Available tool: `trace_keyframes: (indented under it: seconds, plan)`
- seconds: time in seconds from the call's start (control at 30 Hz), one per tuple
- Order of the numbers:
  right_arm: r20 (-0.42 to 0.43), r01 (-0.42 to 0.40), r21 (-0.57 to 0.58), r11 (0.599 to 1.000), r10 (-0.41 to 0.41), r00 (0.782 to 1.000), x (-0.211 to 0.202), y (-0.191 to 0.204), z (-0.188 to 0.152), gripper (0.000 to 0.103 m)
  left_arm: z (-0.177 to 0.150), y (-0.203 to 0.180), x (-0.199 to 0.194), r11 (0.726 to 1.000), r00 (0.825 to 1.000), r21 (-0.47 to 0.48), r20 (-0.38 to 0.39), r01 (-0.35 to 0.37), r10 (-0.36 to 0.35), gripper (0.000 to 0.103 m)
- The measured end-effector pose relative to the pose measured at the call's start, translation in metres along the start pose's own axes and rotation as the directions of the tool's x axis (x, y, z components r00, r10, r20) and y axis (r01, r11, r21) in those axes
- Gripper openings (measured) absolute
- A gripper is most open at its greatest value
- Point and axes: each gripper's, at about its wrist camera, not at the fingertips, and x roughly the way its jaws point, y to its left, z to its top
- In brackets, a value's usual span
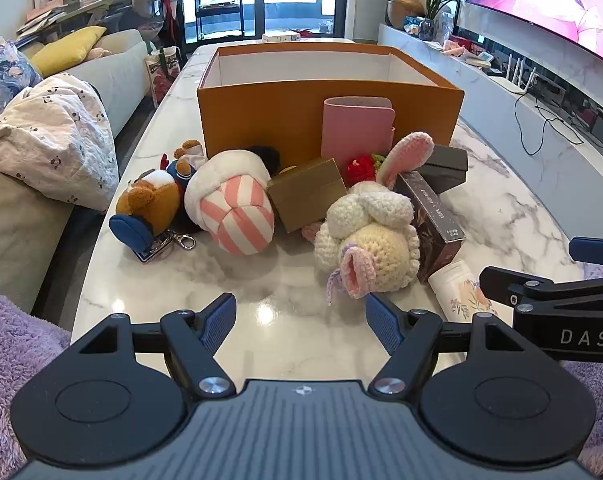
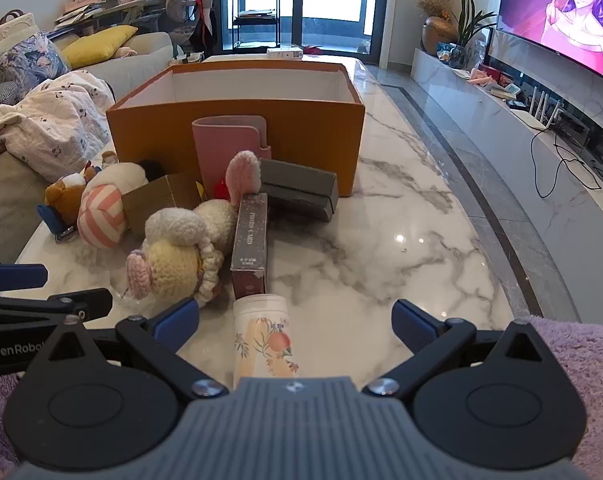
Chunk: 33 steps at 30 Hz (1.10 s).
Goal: Organize objects
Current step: 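Grasp the white Vaseline lotion bottle with the right gripper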
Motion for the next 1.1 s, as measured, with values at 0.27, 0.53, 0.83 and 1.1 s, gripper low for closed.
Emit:
trace_keyframes:
  seconds: [0.27, 0.53, 0.83, 1.1]
  plan:
    - [-0.009, -0.005, -0.009, 1.000, 0.005, 1.000, 0.0003, 0.0019, -0.0005, 0.102, -0.0005, -0.0028, 0.0005, 1.000, 1.000, 0.018, -0.003, -0.006, 0.006, 0.084]
    - [-0.018, -0.005, -0.013, 1.000, 0.005, 1.000, 0.0012, 0.0023, -0.0009, 0.102, -0.0004, -0.0030, 0.0000, 1.000, 1.000, 0.023, -0.003, -0.006, 0.006, 0.084]
    - [-0.024, -0.004, -0.013, 1.000, 0.004, 1.000, 0.0024, 0.0027, -0.0013, 0.102, -0.0005, -0.0032, -0.0004, 1.000, 1.000, 0.025, -0.003, -0.008, 0.008, 0.084]
    - [-0.029, -0.005, -0.008, 1.000, 0.005, 1.000, 0.0036, 0.0021, -0.0014, 0.102, -0.0003, -0.0027, -0.0018, 0.999, 1.000, 0.030, 0.000, -0.010, 0.010, 0.084]
